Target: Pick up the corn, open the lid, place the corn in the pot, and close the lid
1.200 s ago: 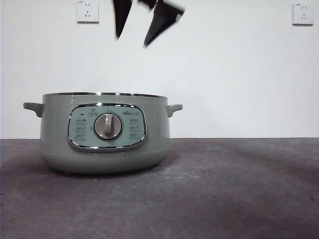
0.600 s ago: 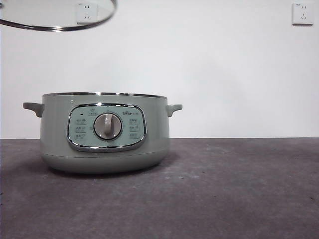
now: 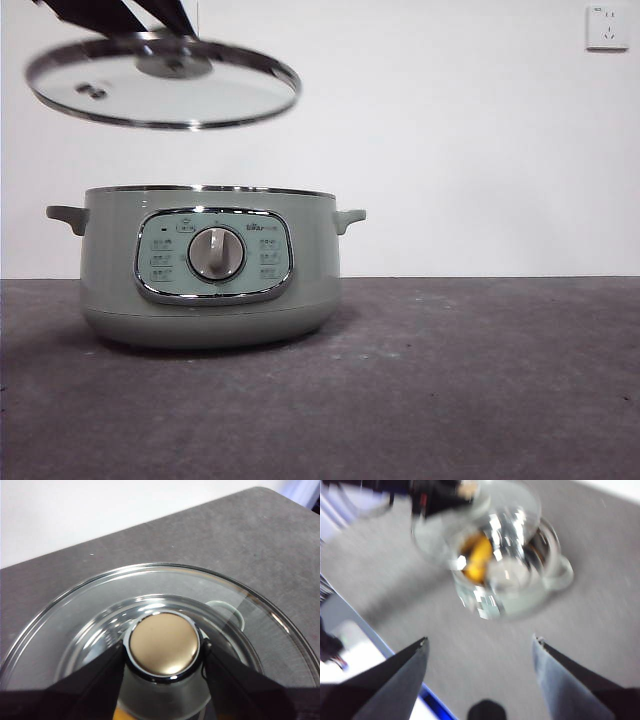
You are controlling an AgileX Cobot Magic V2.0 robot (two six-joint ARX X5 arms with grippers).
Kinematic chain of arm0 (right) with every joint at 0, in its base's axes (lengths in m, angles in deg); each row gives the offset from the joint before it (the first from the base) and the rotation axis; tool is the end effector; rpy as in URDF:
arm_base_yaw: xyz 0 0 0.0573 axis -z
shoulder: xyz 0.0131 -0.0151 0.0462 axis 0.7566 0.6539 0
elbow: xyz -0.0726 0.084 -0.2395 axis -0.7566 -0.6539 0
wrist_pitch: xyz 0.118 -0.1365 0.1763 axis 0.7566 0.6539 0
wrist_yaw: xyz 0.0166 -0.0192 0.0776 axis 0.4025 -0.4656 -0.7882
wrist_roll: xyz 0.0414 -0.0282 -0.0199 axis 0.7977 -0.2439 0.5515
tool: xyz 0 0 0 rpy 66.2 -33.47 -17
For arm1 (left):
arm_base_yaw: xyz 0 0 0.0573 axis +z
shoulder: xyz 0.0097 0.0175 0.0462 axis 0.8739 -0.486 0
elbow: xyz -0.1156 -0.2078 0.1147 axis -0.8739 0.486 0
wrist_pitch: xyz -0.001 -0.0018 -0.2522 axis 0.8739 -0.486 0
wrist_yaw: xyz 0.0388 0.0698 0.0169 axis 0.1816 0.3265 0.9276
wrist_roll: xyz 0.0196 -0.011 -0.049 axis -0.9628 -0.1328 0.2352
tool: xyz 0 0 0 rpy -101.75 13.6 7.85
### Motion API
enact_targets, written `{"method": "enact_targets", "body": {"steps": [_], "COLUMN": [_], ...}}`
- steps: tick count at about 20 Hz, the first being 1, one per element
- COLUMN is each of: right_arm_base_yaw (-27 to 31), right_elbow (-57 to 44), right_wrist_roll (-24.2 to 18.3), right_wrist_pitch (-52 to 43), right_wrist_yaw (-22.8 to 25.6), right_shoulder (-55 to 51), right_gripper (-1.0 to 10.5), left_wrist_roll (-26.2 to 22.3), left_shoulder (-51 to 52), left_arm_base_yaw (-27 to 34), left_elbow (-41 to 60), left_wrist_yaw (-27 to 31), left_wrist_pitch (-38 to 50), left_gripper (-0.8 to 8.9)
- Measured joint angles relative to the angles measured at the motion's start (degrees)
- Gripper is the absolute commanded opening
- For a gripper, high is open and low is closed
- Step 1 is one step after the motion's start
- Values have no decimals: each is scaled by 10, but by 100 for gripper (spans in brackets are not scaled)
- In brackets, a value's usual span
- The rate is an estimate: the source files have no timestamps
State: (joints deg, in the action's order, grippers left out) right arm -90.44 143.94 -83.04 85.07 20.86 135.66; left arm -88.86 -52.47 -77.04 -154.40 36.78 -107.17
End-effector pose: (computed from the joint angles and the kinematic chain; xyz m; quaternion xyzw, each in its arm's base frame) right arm 0.1187 0.1080 0.4924 -0.0847 0.3235 0.3681 0.8676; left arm 0.2849 -0.0896 0.3683 0.0407 0.2248 -0.2632 0.9373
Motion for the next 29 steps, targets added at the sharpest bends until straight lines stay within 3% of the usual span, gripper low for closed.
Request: {"method": "enact_targets", "body": {"steps": [5, 8, 14, 29], "right_arm_base_yaw": [0, 0, 0, 0], "right_elbow": [-150, -190, -205, -206], "right_wrist_roll": [42, 65, 93, 96], "right_wrist_pitch": [0, 0, 0, 0], "right_wrist_yaw": [34, 46, 67, 90], "right_shoulder": [-138, -184, -235, -236], "right_gripper": [346, 346, 346, 346], "left_wrist_roll": [0, 0, 0, -2], "left_shoulder": [-46, -72, -98, -109], "left_arm_base_yaw": [-28, -32, -32, -38], "left_elbow": [0, 0, 0, 37], "left_wrist_yaw": [30, 38, 42, 47], "left_wrist_pitch": [38, 43, 61, 78], "left_gripper": [-6, -6, -6, -6]}}
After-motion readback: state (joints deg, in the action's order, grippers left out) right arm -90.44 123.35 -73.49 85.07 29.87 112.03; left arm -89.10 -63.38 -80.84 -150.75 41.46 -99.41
